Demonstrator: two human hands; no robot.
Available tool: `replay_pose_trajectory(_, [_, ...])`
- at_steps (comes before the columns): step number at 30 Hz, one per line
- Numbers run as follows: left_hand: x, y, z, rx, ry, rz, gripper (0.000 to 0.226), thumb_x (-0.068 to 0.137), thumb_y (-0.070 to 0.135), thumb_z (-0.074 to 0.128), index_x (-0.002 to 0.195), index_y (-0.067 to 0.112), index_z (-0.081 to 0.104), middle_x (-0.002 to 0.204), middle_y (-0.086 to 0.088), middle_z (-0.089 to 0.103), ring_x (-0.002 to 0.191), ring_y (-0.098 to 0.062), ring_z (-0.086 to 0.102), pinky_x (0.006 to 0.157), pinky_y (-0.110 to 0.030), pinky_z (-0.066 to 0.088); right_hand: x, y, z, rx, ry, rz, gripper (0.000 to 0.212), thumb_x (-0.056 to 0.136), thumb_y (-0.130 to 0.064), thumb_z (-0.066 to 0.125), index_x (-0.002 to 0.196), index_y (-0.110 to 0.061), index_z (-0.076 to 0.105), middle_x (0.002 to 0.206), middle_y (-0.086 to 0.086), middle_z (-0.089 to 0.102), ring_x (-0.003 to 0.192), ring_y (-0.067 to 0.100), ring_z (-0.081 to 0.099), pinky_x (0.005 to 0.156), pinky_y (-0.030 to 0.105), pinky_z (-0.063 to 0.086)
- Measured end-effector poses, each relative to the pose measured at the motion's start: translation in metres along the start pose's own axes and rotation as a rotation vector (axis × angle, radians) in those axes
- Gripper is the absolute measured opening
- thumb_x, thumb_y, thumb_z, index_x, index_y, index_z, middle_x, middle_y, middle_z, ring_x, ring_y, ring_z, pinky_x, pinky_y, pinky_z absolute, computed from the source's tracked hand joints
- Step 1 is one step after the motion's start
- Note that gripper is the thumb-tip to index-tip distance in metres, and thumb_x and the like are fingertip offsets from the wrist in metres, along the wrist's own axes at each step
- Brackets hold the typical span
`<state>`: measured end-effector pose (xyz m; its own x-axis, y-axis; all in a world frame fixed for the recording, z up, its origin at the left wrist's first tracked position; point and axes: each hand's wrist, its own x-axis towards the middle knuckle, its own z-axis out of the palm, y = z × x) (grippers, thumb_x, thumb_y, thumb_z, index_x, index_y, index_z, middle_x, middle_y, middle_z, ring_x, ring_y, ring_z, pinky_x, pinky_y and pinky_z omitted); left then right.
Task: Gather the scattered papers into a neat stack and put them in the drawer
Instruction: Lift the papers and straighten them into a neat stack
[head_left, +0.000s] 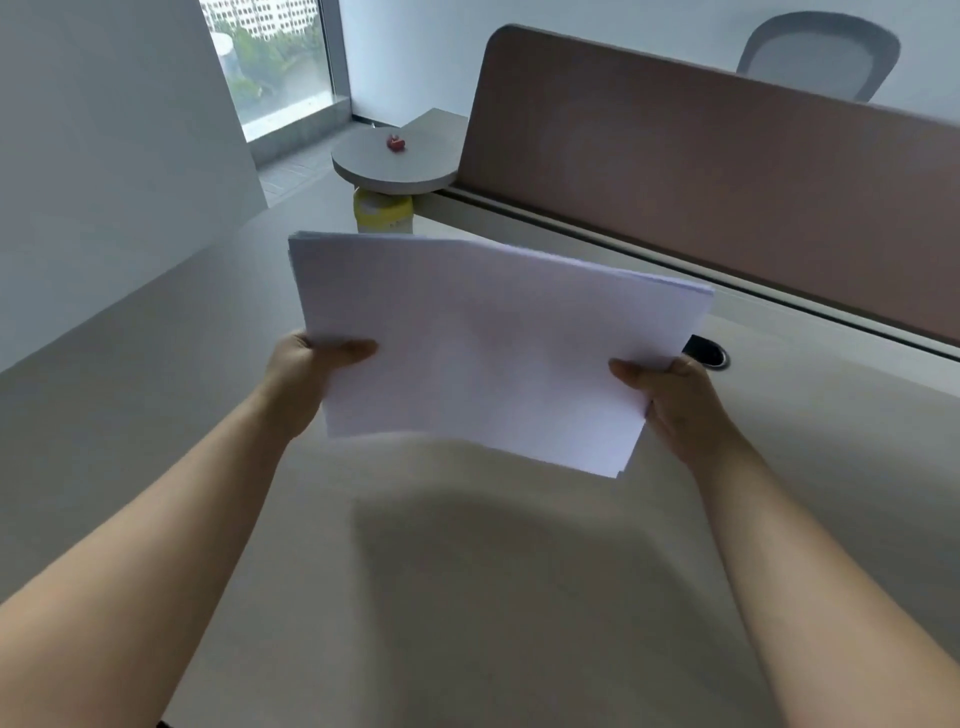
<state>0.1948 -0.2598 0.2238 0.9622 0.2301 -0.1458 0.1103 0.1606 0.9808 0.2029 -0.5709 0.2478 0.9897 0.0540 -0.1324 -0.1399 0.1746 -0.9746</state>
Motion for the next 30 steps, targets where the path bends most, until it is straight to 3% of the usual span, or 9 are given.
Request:
replay_pose_trajectory(2, [0.000,0.006,0.000,-0.042,-0.007,0.076,0.021,0.056,0.005,0.066,0.053,0.024,0.076,0.056,0.015,0.072,0.055,-0.002,0.067,0.065,-0.021,0.058,0.003,-0.004,0.007,-0.023,0.050,-0.041,0.021,0.075,0.006,0.062,0.076,-0.015,0.064,0.060,-0.014,0.073,0.060,0.005,0.069,0.066,0.021,0.055])
replay_pose_trajectory(4, [-0.001,0.012,-0.001,-0.030,-0.003,0.118,0.022,0.057,0.005,0.066,0.055,0.024,0.076,0.059,0.016,0.072,0.059,-0.003,0.066,0.072,-0.026,0.055,0.005,-0.008,0.014,-0.075,0.077,-0.077,0.025,0.081,0.007,0.055,0.075,-0.016,0.064,0.061,-0.012,0.071,0.065,0.010,0.065,0.070,0.023,0.052])
replay_pose_trajectory(8, [-0.009,0.008,-0.010,-0.035,0.033,0.109,0.020,0.053,0.004,0.065,0.064,0.019,0.069,0.060,0.015,0.071,0.059,0.001,0.063,0.054,-0.011,0.050,0.003,-0.002,0.012,-0.140,0.069,-0.083,0.026,0.079,0.008,0.058,0.081,-0.017,0.064,0.080,-0.002,0.066,0.074,0.013,0.062,0.073,0.024,0.051])
replay_pose_trajectory(11, [-0.013,-0.002,-0.017,-0.052,0.040,0.080,0.026,0.053,0.005,0.063,0.074,0.020,0.060,0.055,0.018,0.070,0.059,0.000,0.062,0.051,-0.009,0.048,0.003,0.015,0.006,-0.156,0.079,-0.015,0.023,0.077,0.007,0.060,0.096,-0.004,0.066,0.079,-0.001,0.067,0.074,0.014,0.064,0.072,0.021,0.052])
replay_pose_trajectory(15, [-0.006,-0.001,-0.013,0.000,0.050,0.073,0.021,0.052,0.006,0.066,0.069,0.018,0.066,0.051,0.018,0.070,0.053,0.002,0.064,0.054,-0.011,0.050,0.009,0.018,0.014,-0.193,0.113,-0.002,0.021,0.074,0.009,0.063,0.075,-0.013,0.065,0.077,0.003,0.064,0.075,0.020,0.059,0.076,0.030,0.046])
replay_pose_trajectory(18, [0.002,0.009,-0.010,-0.032,0.055,0.127,0.019,0.054,0.004,0.066,0.052,0.020,0.075,0.054,0.017,0.071,0.055,0.001,0.064,0.062,-0.014,0.052,0.014,0.007,0.022,-0.139,0.144,-0.071,0.024,0.074,0.010,0.061,0.075,-0.015,0.063,0.080,0.004,0.063,0.074,0.021,0.059,0.076,0.032,0.047])
replay_pose_trajectory(25, [0.006,-0.011,-0.016,-0.015,-0.007,0.076,0.021,0.056,0.004,0.061,0.059,0.021,0.072,0.055,0.020,0.070,0.055,0.004,0.065,0.053,-0.010,0.051,0.018,0.027,0.005,-0.139,0.088,0.000,0.026,0.074,0.010,0.060,0.070,-0.014,0.069,0.060,-0.011,0.072,0.070,0.014,0.065,0.081,0.033,0.048])
replay_pose_trajectory(28, [0.009,-0.030,-0.011,0.009,-0.006,0.014,0.028,0.051,0.003,0.064,0.073,0.021,0.063,0.055,0.020,0.071,0.059,0.002,0.064,0.054,-0.009,0.051,0.022,0.049,0.009,-0.119,0.130,0.062,0.029,0.071,0.010,0.063,0.057,-0.013,0.071,0.051,-0.014,0.070,0.051,0.000,0.066,0.068,0.021,0.048])
replay_pose_trajectory(30, [0.015,-0.029,-0.006,-0.016,0.012,0.021,0.022,0.050,0.001,0.066,0.065,0.016,0.069,0.055,0.019,0.071,0.055,0.003,0.066,0.055,-0.010,0.052,0.027,0.046,0.015,-0.088,0.172,0.029,0.025,0.071,0.010,0.063,0.065,-0.014,0.066,0.046,-0.015,0.067,0.046,-0.002,0.063,0.054,0.015,0.048])
